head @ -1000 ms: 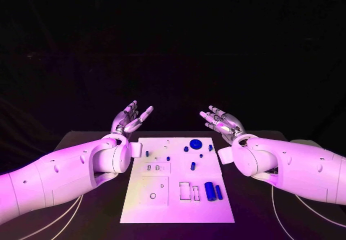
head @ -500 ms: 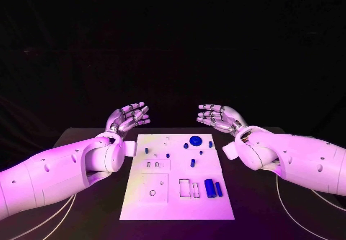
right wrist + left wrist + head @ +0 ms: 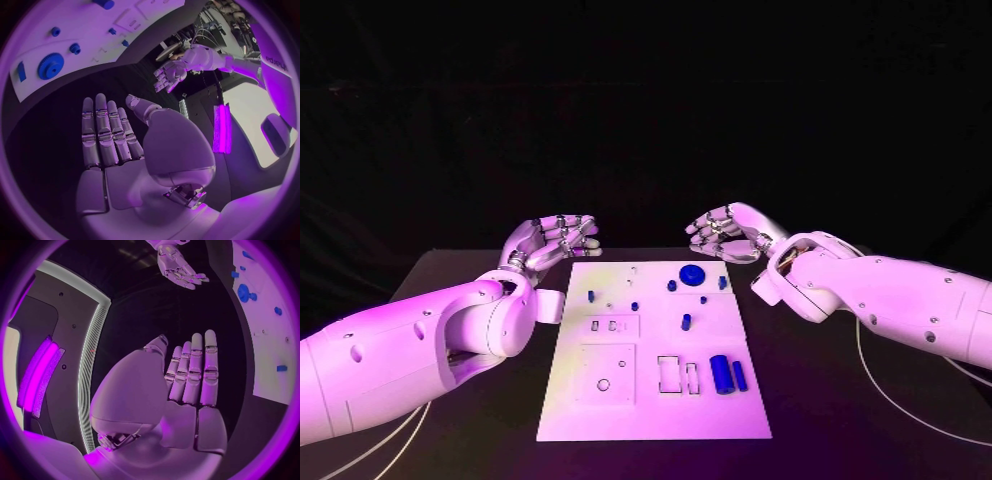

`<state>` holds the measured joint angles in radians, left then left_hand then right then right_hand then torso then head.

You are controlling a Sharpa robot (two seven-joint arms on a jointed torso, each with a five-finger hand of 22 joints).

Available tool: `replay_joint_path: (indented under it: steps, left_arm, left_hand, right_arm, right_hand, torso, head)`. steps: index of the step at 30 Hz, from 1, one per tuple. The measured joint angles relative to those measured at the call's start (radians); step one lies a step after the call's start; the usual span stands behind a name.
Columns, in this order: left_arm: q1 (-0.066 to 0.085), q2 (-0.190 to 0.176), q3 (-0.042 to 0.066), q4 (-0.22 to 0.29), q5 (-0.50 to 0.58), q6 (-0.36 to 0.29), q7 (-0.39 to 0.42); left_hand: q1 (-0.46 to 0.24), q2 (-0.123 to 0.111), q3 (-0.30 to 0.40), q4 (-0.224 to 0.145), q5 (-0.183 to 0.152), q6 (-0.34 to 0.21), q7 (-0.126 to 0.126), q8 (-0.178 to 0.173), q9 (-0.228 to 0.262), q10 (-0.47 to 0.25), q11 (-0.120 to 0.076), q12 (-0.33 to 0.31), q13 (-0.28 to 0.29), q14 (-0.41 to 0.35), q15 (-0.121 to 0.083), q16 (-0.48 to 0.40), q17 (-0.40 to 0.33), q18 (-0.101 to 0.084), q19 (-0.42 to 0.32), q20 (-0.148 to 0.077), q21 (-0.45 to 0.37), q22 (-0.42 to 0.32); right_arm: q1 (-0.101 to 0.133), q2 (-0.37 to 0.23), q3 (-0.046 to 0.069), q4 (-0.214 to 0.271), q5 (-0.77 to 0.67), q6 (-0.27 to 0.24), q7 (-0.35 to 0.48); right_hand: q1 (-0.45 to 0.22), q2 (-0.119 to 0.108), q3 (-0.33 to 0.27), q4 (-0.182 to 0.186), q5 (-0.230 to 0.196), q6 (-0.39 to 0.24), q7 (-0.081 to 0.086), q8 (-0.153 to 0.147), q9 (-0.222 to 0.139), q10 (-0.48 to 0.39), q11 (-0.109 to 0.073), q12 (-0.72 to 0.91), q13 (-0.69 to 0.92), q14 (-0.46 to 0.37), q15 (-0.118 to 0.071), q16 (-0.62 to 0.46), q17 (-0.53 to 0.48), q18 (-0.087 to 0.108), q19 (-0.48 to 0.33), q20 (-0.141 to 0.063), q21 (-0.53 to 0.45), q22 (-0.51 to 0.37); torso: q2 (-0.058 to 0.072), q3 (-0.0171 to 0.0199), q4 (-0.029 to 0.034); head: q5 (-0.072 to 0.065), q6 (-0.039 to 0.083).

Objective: Assemble the parts on the task board

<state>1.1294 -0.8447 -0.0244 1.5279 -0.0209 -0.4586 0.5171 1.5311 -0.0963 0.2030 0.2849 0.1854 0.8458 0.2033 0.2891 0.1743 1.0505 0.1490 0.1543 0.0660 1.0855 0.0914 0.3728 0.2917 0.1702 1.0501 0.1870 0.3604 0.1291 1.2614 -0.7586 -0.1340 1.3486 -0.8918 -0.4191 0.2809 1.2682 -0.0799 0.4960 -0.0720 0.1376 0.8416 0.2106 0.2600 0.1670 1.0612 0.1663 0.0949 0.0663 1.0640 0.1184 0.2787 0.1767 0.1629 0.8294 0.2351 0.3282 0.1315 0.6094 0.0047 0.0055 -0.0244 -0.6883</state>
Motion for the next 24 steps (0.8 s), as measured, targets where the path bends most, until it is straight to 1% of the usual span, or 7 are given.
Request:
replay_joint_path:
  steps: [4, 7, 10, 12, 15, 18, 24]
  left_arm:
    - [0.002, -0.018, 0.004, 0.039, -0.011, 0.009, -0.001]
    - [0.004, -0.030, 0.006, 0.064, -0.017, 0.015, -0.002]
    - [0.009, -0.042, 0.007, 0.086, -0.020, 0.020, -0.003]
    - [0.013, -0.048, 0.008, 0.097, -0.022, 0.023, -0.003]
    - [0.016, -0.057, 0.009, 0.112, -0.022, 0.027, -0.005]
    - [0.018, -0.061, 0.009, 0.122, -0.022, 0.030, -0.006]
    - [0.022, -0.071, 0.011, 0.139, -0.019, 0.037, -0.009]
  left_hand:
    - [-0.009, -0.009, 0.009, 0.002, -0.002, 0.007, 0.000, 0.000, 0.000, 0.019, -0.006, -0.007, 0.000, 0.021, -0.007, 0.009, 0.020, 0.000, 0.017, -0.007, 0.010, 0.006]
    - [-0.015, -0.015, 0.009, 0.002, -0.002, 0.007, 0.000, -0.003, 0.000, 0.024, -0.004, -0.013, 0.000, 0.021, -0.007, 0.009, 0.026, 0.000, 0.021, -0.010, 0.014, 0.006]
    - [-0.015, -0.015, 0.011, 0.005, -0.002, 0.007, 0.000, -0.006, 0.000, 0.024, -0.004, -0.016, 0.000, 0.021, -0.007, 0.009, 0.027, 0.000, 0.021, -0.010, 0.014, 0.006]
    - [-0.022, -0.022, 0.011, 0.005, -0.002, 0.007, 0.000, -0.006, 0.000, 0.024, -0.004, -0.021, 0.000, 0.021, -0.007, 0.009, 0.031, 0.000, 0.021, -0.010, 0.014, 0.006]
    - [-0.024, -0.024, 0.011, 0.005, -0.002, 0.007, 0.000, -0.009, -0.001, 0.024, -0.004, -0.022, 0.000, 0.021, -0.007, 0.009, 0.033, 0.000, 0.021, -0.010, 0.014, 0.006]
    - [-0.024, -0.024, 0.014, 0.002, -0.002, 0.005, 0.003, -0.011, -0.002, 0.024, -0.004, -0.027, 0.000, 0.021, -0.007, 0.009, 0.035, 0.000, 0.021, -0.010, 0.014, 0.006]
    - [-0.029, -0.028, 0.014, 0.002, -0.002, 0.003, 0.004, -0.015, -0.003, 0.024, -0.004, -0.031, 0.000, 0.017, -0.003, 0.009, 0.039, 0.000, 0.021, -0.010, 0.014, 0.006]
  right_arm:
    - [0.018, 0.009, 0.002, -0.005, -0.159, 0.034, -0.066]
    - [0.030, 0.017, 0.002, -0.004, -0.279, 0.065, -0.120]
    - [0.042, 0.025, 0.002, 0.000, -0.392, 0.096, -0.172]
    - [0.048, 0.031, 0.002, 0.004, -0.453, 0.111, -0.200]
    - [0.053, 0.041, 0.002, 0.009, -0.544, 0.131, -0.241]
    - [0.056, 0.051, 0.002, 0.010, -0.617, 0.147, -0.272]
    - [0.058, 0.076, 0.002, 0.002, -0.718, 0.173, -0.313]
  right_hand:
    - [0.001, -0.021, 0.006, -0.004, 0.000, 0.042, -0.001, 0.010, 0.009, 0.063, -0.021, -0.005, 0.005, 0.095, -0.030, 0.045, 0.042, 0.000, 0.078, -0.031, 0.047, 0.020]
    - [-0.009, -0.060, 0.001, 0.001, 0.008, 0.101, -0.031, 0.021, 0.028, 0.145, -0.059, -0.022, 0.019, 0.281, -0.087, 0.197, 0.179, 0.000, 0.233, -0.094, 0.175, 0.085]
    - [-0.011, -0.069, -0.004, 0.006, 0.025, 0.130, -0.050, 0.022, 0.047, 0.176, -0.082, -0.026, 0.037, 0.355, -0.113, 0.319, 0.292, 0.000, 0.299, -0.124, 0.256, 0.134]
    - [-0.015, -0.081, 0.001, 0.014, 0.027, 0.130, -0.050, 0.022, 0.056, 0.178, -0.084, -0.026, 0.045, 0.383, -0.117, 0.401, 0.367, 0.000, 0.325, -0.133, 0.292, 0.157]
    - [-0.017, -0.096, 0.016, 0.031, 0.027, 0.130, -0.050, 0.018, 0.075, 0.170, -0.077, -0.026, 0.062, 0.398, -0.117, 0.745, 0.712, 0.000, 0.364, -0.140, 0.399, 0.253]
    - [-0.024, -0.111, 0.028, 0.042, 0.027, 0.120, -0.041, 0.010, 0.090, 0.129, -0.072, -0.026, 0.067, 0.402, -0.112, 0.967, 0.947, -0.013, 0.435, -0.135, 0.593, 0.491]
    - [-0.019, -0.117, 0.031, 0.052, 0.027, 0.100, -0.037, -0.007, 0.112, 0.063, -0.058, -0.026, 0.067, 0.403, -0.104, 1.121, 1.117, -0.051, 0.506, -0.118, 0.822, 0.793]
  torso:
    - [0.018, 0.0006, 0.0042]
    - [0.032, 0.0012, 0.0082]
    - [0.045, 0.0017, 0.0119]
    - [0.055, 0.0018, 0.0140]
    - [0.066, 0.0019, 0.0161]
    - [0.078, 0.0023, 0.0186]
    - [0.098, 0.0027, 0.0248]
  head:
    - [-0.006, 0.004]
    - [-0.009, 0.006]
    - [-0.013, 0.010]
    - [-0.016, 0.013]
    - [-0.020, 0.018]
    - [-0.024, 0.022]
    - [-0.031, 0.026]
